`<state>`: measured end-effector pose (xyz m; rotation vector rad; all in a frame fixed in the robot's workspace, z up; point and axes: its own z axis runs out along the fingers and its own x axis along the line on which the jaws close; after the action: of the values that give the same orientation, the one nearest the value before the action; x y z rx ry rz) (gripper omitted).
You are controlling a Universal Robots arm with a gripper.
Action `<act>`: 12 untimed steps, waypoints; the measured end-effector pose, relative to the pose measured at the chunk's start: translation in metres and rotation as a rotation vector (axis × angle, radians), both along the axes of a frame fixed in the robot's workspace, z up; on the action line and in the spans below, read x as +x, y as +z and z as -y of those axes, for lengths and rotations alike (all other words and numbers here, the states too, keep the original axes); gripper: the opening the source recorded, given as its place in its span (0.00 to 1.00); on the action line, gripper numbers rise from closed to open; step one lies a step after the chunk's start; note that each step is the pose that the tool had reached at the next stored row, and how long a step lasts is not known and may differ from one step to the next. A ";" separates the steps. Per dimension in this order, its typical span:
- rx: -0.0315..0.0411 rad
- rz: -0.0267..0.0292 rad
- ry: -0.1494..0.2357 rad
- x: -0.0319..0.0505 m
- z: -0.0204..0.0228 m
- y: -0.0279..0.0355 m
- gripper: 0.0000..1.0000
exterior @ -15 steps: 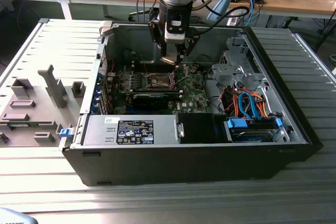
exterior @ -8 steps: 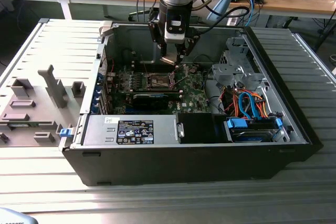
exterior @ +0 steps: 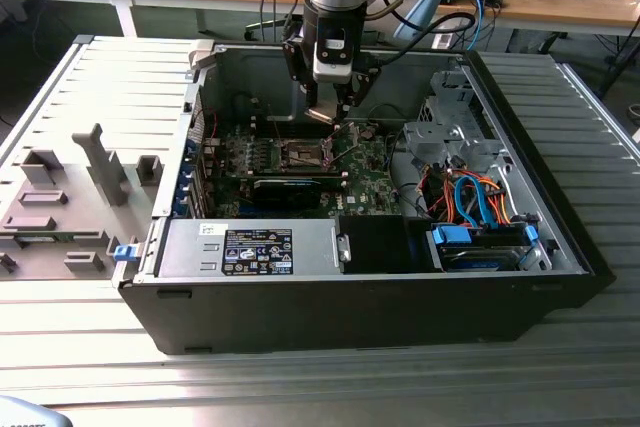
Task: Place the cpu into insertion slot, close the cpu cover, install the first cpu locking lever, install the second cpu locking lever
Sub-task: 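Place the cpu into insertion slot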
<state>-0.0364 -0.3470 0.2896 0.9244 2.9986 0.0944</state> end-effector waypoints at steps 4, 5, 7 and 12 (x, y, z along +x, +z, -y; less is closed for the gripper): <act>0.0001 0.0000 -0.002 0.0000 0.0000 0.0000 0.55; 0.0000 0.0000 -0.003 0.0000 0.0000 0.0000 0.55; 0.0000 0.0001 -0.004 0.0000 0.0000 0.0000 0.55; 0.0000 0.0000 -0.007 0.0000 0.0000 0.0000 0.55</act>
<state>-0.0365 -0.3470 0.2896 0.9344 2.9952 0.0944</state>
